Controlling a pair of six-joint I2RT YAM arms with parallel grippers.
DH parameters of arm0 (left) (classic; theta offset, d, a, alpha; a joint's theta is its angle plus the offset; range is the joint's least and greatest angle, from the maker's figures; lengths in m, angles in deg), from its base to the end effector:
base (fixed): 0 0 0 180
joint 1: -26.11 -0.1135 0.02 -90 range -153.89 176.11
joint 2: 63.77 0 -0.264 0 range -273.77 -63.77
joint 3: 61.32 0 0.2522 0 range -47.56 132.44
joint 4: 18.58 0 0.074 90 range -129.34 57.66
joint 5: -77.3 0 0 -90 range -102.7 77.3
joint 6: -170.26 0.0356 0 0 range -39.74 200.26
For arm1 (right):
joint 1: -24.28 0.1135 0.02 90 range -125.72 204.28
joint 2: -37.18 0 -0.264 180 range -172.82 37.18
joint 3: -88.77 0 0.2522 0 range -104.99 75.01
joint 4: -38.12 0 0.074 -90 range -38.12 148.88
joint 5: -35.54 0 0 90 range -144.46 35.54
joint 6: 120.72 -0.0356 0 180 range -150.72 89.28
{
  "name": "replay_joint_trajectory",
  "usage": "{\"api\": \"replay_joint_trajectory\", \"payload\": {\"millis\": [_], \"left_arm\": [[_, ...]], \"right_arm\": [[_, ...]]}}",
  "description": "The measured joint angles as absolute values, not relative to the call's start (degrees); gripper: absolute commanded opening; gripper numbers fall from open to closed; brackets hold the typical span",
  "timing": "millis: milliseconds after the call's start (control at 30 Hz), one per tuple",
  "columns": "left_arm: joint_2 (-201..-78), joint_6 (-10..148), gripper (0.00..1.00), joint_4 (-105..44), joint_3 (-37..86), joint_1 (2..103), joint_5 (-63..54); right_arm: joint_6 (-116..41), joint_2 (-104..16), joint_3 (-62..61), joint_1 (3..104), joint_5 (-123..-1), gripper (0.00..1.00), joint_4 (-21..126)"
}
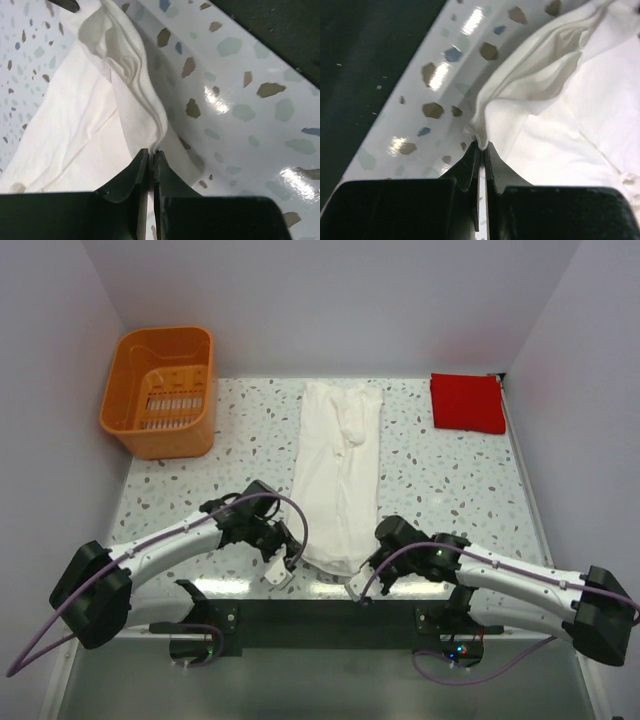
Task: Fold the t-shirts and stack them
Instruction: Fold the tshirt
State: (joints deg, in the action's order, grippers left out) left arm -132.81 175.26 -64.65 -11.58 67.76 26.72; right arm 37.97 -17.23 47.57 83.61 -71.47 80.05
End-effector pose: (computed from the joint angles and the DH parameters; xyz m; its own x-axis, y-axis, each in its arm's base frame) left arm 0.1388 -0.1537 0.1844 0.7676 0.3472 -0.5387 0.6147 -0.6368 0.4655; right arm 0.0796 0.1547 0.1819 0.6936 -0.5769 -0.4313 -0.7198 -0.5325 -0.4453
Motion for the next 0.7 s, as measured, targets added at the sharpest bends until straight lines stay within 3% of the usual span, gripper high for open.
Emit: {"api": "replay_joint_trajectory", "payload": {"millis": [233,700], "left_arm": [[-139.21,176.96,0.00,-64.43,-5.35,59.17,30.04],[-166.14,183.67,0.00,-64.63,20.51,47.91,34.76]], "right_arm": [[42.36,-24.01,40.51,69.40,-73.64,0.00,78.54],[53.64,-48.33,21.27,51.43,-79.91,0.00,75.61]]}}
